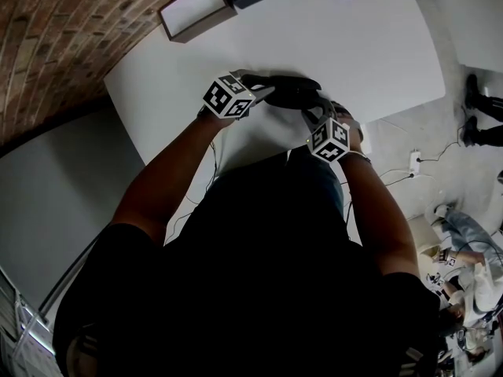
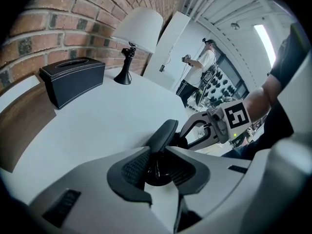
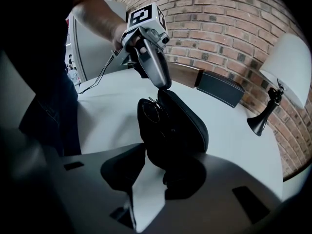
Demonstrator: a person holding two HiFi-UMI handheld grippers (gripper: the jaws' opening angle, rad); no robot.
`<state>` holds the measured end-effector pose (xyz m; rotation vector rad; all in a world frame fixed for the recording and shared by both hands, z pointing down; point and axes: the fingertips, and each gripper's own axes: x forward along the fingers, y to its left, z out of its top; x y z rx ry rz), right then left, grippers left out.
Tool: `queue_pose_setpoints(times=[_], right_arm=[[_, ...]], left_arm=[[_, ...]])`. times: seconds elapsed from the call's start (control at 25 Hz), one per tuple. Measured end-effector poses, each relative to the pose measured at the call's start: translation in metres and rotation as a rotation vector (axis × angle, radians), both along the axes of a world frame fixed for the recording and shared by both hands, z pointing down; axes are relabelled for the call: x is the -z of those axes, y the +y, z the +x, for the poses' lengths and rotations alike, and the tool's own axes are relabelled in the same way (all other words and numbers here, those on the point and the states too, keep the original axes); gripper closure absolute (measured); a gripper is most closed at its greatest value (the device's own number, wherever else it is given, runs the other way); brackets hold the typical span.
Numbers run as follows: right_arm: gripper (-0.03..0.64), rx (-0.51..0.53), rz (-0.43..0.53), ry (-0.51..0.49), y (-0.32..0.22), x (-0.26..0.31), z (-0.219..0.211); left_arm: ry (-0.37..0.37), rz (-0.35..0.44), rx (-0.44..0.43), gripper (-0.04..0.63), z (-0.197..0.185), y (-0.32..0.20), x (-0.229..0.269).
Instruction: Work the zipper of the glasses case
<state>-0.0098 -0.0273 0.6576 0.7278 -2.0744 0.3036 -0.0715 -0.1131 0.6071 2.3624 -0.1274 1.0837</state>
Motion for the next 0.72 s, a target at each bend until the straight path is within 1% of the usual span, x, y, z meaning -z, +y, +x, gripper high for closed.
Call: queue_pose_setpoints(times=[0.08, 0.28, 0.48, 0.72], right_arm=[[0.499, -0.002, 0.004, -0.001, 0.000, 0.000, 0.000], [0.500, -0.011, 0.010, -0.003, 0.002, 0.000, 0.002], [0.500, -0.030, 0.016, -0.008, 0.005, 0.001, 0.000], [0.488, -0.051, 0.008, -0.041, 0.016, 0.005, 0.000]], left_arm=[[-0.009, -0.022, -0.008, 0.486, -0.001, 0.005, 0.000], [-0.054, -0.056, -0.079, 0.508, -0.005, 0.026, -0.004], [-0.072, -0.047, -0.078, 0.515, -0.006, 0.028, -0.007], [-0.086, -0.033, -0.090, 0.515, -0.005, 0.031, -0.007]])
